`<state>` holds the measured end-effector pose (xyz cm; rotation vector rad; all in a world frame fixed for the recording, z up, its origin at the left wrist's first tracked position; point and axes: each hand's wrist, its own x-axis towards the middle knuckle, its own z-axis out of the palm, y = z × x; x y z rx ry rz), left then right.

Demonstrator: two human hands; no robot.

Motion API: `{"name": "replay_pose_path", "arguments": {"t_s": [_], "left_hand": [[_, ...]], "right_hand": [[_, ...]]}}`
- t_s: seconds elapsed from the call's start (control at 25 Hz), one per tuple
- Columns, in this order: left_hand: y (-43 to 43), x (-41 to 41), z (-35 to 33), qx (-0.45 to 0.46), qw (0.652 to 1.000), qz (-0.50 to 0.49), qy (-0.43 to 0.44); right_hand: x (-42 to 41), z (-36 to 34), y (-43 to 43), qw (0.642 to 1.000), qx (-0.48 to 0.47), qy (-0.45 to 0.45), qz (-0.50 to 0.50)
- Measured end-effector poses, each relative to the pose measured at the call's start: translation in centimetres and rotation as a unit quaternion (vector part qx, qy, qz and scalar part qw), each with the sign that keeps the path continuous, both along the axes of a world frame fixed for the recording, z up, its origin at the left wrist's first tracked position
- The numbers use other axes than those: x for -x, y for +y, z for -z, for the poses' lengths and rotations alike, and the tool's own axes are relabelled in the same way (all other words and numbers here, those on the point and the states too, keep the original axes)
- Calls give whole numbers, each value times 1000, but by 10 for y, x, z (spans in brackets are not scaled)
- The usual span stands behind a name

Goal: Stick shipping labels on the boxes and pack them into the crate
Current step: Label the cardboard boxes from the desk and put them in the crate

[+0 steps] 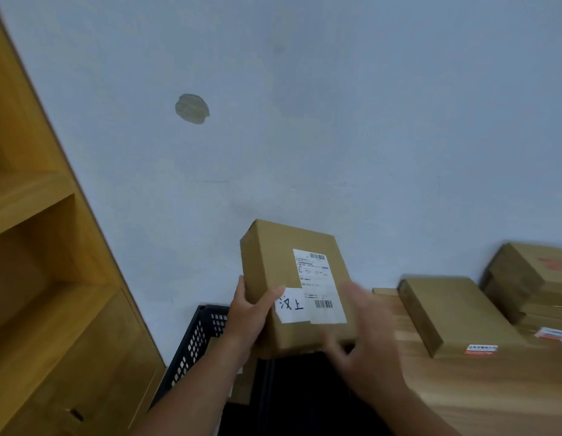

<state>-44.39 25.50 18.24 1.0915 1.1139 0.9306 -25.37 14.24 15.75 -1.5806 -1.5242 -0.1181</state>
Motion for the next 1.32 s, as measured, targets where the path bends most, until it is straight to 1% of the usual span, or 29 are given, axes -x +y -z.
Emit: {"name": "replay_pose_path", "arguments": {"t_s": [0.04,0.08,0.12,0.2,0.24,0.32,0.36,0.4,0.52,0.68,0.8,1.0,1.08,1.16,1.32], "left_hand": [[2,2,2,15,1000,13,-13],[3,4,4,36,998,30,-32],[4,5,6,57,995,53,-55],[3,4,11,75,989,98,-80],[3,3,13,75,988,109,-82],[5,2,15,75,989,107,-73],[6,2,17,70,990,102,-63],[8,3,18,60,993,95,-48],[10,4,25,11,998,63,-13],[9,-6,29,-11,1000,12,-23],[9,-14,30,-22,1000,5,-22],[17,-14,41,-28,1000,-9,-2],[25,-3,47,-24,1000,-3,4],[38,12,51,-23,1000,6,11],[85,57,70,-18,1000,11,19]], "right_hand": [[-20,-5,2,986,30,133,91],[-39,-10,3,951,76,258,154],[-54,-12,4,911,123,355,168],[-69,-7,6,848,192,487,88],[-72,-3,7,822,209,529,41],[-74,5,7,786,222,577,-26],[-75,8,9,780,220,585,-41],[-76,9,12,783,210,584,-45],[-85,6,23,808,165,565,-25],[-98,8,31,815,145,560,-32],[-103,14,32,814,141,563,-33],[-101,36,45,833,131,538,-4],[-92,44,54,838,130,530,9],[-78,51,65,836,134,533,14],[-33,66,102,844,144,516,30]]}}
